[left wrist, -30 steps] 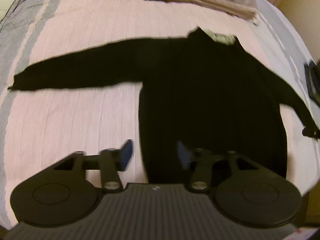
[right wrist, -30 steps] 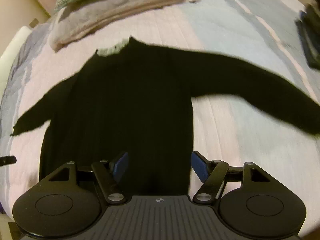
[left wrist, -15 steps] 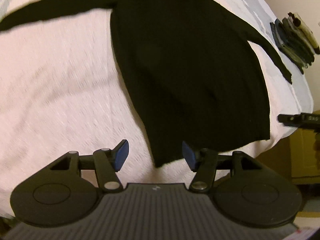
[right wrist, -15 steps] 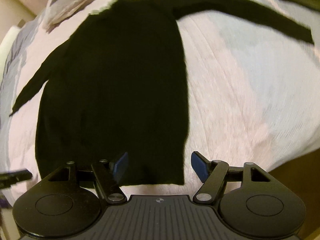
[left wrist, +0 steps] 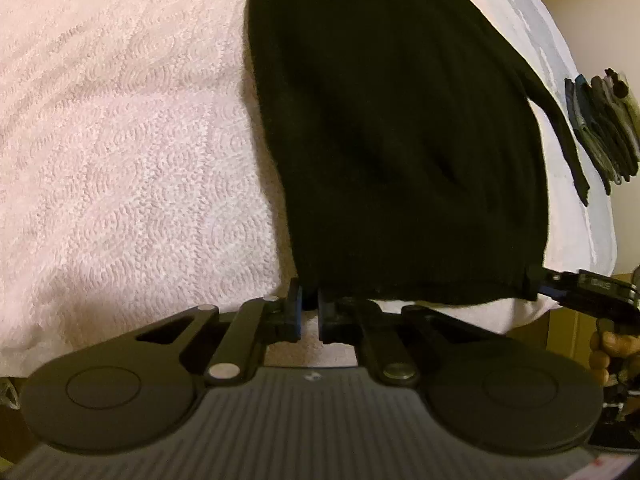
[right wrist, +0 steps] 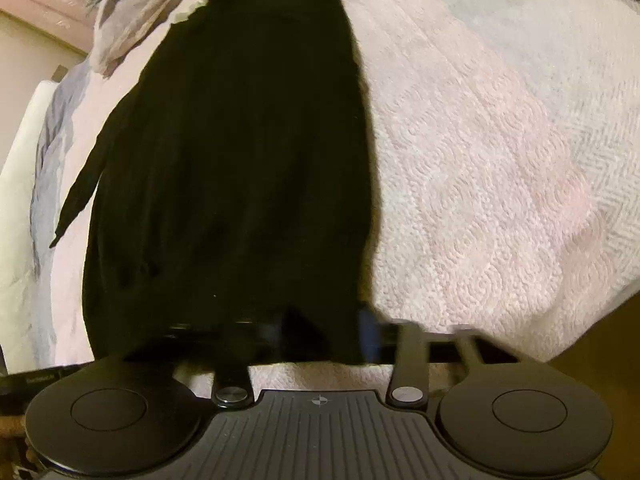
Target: Fold large clothes
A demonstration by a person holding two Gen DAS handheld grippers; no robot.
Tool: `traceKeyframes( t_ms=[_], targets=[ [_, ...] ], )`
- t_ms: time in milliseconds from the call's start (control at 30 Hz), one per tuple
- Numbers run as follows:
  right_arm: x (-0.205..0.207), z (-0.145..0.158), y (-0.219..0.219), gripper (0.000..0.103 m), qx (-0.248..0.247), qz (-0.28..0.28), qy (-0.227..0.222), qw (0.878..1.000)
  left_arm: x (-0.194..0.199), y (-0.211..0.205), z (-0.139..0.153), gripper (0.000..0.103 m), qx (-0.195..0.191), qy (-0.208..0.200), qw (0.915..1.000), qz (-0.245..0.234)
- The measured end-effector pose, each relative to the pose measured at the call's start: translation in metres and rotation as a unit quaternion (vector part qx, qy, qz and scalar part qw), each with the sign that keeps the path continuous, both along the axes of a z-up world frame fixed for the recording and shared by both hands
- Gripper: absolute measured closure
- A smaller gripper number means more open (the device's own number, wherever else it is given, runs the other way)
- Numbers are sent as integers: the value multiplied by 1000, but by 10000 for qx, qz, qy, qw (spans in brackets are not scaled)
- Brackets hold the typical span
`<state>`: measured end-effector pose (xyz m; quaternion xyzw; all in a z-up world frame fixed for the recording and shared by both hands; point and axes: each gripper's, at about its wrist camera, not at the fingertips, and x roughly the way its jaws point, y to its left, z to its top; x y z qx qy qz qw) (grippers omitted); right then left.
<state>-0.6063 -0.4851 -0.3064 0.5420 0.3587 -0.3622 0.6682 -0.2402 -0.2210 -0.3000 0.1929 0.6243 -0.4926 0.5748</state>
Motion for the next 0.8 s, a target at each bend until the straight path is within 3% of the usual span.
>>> traceKeyframes(
  t_ms=[33, 300, 567, 600, 700, 800],
  targets=[
    [-2, 1, -2, 103, 36, -41, -46, 10000, 0, 1, 5, 100, -48, -27, 10000, 4],
    [-32, 47, -8, 103, -108, 572, 455, 9973, -3, 10, 34, 101, -185, 23, 9998, -68],
    [-8, 10, -27, 102, 239, 803, 994, 9915, 1, 13, 5, 101, 218, -4, 9998, -40],
    [-4, 13, -27, 95, 195, 831, 1089, 9904, 2, 12, 6, 101, 236, -14, 9997, -66],
    [6, 39, -23, 42, -181, 850, 1401, 9863, 3, 11, 17, 100, 415, -207, 9987, -222],
    [15, 73, -20, 39, -416, 736, 1428, 9861, 11, 12, 40, 94, 448, -492, 9975, -241]
  ],
)
